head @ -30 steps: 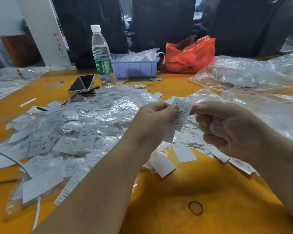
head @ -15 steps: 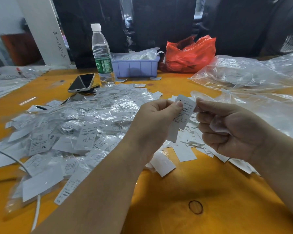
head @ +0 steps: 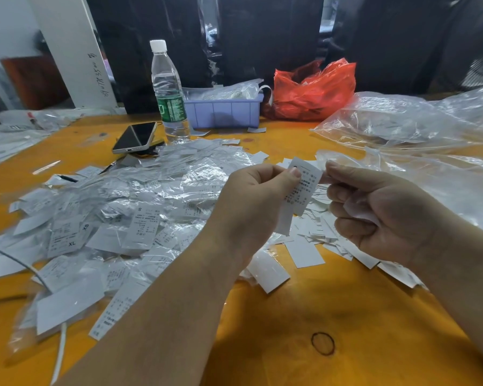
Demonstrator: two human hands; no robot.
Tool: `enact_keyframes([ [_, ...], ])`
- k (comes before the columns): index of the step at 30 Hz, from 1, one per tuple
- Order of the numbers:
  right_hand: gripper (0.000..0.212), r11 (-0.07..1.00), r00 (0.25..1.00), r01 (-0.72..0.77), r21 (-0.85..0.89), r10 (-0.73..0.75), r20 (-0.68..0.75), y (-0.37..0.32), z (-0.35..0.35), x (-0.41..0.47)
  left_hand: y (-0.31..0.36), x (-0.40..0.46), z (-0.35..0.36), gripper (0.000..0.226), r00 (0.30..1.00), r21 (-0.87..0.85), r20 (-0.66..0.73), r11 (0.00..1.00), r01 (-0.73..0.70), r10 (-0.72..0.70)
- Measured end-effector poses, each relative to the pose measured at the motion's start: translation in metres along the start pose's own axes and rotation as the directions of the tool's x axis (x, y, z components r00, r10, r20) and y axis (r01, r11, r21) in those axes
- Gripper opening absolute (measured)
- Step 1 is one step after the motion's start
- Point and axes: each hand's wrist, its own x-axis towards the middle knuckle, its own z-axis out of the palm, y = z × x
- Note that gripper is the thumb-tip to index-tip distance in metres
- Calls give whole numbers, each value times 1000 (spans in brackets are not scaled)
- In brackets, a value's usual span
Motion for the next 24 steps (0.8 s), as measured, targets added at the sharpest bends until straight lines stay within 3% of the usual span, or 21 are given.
enact_keyframes([
  [24,31,996,999,-8,-92,12,42,3,4,-3,-3,1,0,26,985,109,-105,986,-125,136],
])
